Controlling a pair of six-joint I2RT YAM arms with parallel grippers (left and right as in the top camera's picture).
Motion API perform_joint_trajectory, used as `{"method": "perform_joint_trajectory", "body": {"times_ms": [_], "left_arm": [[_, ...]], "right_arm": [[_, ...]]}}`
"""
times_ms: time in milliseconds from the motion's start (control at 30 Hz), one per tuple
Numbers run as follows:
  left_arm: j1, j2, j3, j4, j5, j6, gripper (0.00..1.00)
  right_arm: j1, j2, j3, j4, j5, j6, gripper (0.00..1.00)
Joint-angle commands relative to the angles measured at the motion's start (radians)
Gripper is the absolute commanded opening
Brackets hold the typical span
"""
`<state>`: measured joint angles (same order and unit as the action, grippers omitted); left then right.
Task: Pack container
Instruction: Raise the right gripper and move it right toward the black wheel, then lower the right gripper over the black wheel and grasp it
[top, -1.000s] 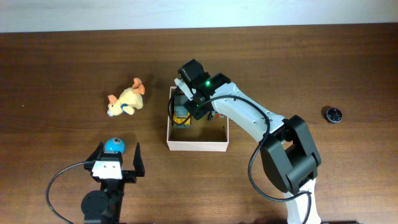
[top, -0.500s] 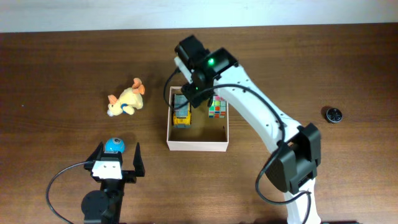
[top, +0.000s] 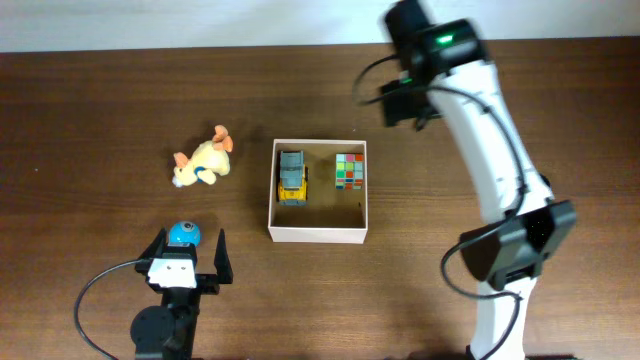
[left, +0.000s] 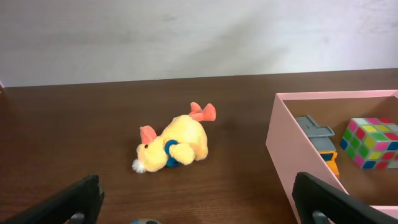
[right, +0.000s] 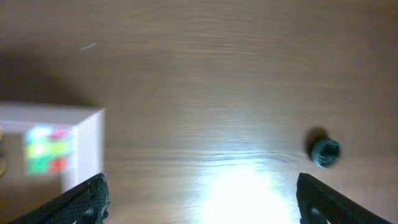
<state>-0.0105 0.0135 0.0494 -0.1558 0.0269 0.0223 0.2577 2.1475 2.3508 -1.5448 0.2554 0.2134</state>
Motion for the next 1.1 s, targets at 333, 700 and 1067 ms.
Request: {"method": "perform_joint_trajectory", "body": {"times_ms": [333, 700, 1067], "left_arm": [[0.005, -0.008, -0.007, 0.003, 0.004, 0.016, 0.99], [0.005, -0.008, -0.007, 0.003, 0.004, 0.016, 0.99], [0.005, -0.008, -0.007, 0.003, 0.004, 0.016, 0.99]], "right_arm": [[-0.386, -0.010, -0.048, -0.056, -0.036, 0.077, 0.90], [-0.495, -0.010, -0.385, 0.125, -0.108, 0.091, 0.88], [-0.560, -0.010, -0.549, 0.291, -0.201, 0.030, 0.92]]}}
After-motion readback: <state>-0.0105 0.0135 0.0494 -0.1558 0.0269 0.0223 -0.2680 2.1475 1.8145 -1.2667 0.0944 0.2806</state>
